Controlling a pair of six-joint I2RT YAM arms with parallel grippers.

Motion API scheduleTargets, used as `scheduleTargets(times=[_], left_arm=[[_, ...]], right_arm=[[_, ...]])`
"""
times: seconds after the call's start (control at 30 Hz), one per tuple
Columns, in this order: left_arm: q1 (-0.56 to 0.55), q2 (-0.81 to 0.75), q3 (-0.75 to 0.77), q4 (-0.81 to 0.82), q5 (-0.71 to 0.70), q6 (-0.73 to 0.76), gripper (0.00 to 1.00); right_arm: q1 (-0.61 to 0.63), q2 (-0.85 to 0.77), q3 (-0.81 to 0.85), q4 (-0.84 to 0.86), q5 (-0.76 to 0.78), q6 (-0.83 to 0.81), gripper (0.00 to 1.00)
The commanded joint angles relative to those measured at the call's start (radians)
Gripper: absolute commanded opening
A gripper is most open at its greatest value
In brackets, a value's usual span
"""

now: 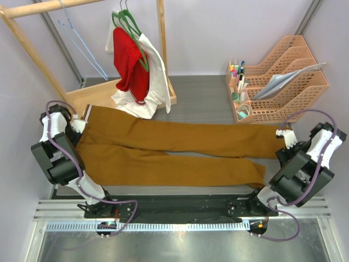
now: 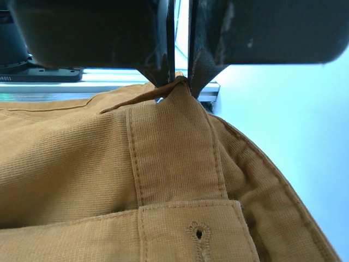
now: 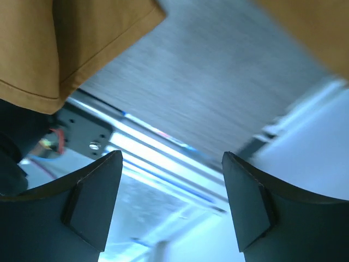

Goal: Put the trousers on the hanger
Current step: Move the trousers to the center of the board

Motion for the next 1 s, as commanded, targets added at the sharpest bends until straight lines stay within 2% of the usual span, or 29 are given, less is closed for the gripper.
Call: scheduleTargets(times=[0.0,0.03,0.1,0.17,0.23,0.27,0.3,0.33,0.43,0.53,0.57,0.63,0.7,0.8,0.9,0.93,0.97], left_arm=[[0.0,-0.01,-0.025,-0.032,-0.007,0.002,0.0],[-0.001,-0.015,-0.031,-0.03,-0.008,0.002,0.0],[0.0,-0.033,-0.051,-0.021,-0.013,0.006,0.0],[0.0,-0.036,-0.058,-0.021,-0.007,0.002,0.0],[-0.001,-0.028,-0.064,-0.022,0.001,-0.004,0.0],[-0.001,-0.027,-0.064,-0.022,0.007,-0.011,0.0],[0.0,-0.024,-0.067,-0.021,0.009,-0.012,0.0],[-0.001,-0.022,-0.068,-0.022,0.013,-0.014,0.0],[-0.001,-0.021,-0.074,-0.024,0.018,-0.018,0.0],[-0.001,-0.027,-0.084,-0.022,0.016,-0.018,0.0],[-0.001,-0.025,-0.088,-0.019,0.013,-0.018,0.0],[-0.001,-0.024,-0.099,-0.018,0.01,-0.024,0.0],[-0.001,-0.012,-0.105,-0.013,-0.001,-0.03,0.0],[-0.001,0.007,-0.096,-0.009,-0.007,-0.035,0.0],[-0.001,0.033,-0.078,-0.009,-0.007,-0.05,0.0],[-0.001,0.041,-0.073,-0.01,-0.004,-0.058,0.0],[0.0,0.045,-0.067,-0.016,-0.004,-0.061,0.0]], right_arm=[[-0.038,0.183,-0.029,0.056,-0.138,0.043,0.74],[-0.036,0.215,-0.01,0.063,-0.16,0.095,0.7],[-0.026,0.236,0.012,0.102,-0.212,0.246,0.7],[0.005,0.166,-0.056,0.22,-0.209,0.382,0.72],[0.1,0.049,-0.13,0.337,-0.122,0.474,0.74],[0.138,0.011,-0.202,0.454,-0.079,0.523,0.78],[0.175,-0.016,-0.233,0.504,0.011,0.612,0.8],[0.248,-0.029,-0.256,0.535,0.05,0.652,0.82],[0.332,-0.031,-0.305,0.589,0.148,0.744,0.84],[0.34,-0.007,-0.342,0.619,0.191,0.749,0.81],[0.341,0.002,-0.357,0.63,0.193,0.746,0.78],[0.341,0.035,-0.37,0.63,0.191,0.74,0.66],[0.341,0.044,-0.385,0.607,0.161,0.734,0.6],[0.346,0.035,-0.42,0.596,0.136,0.717,0.41],[0.343,0.038,-0.421,0.6,0.144,0.712,0.07],[0.337,0.023,-0.41,0.592,0.142,0.712,0.01],[0.321,0.007,-0.372,0.555,0.135,0.703,0.01]])
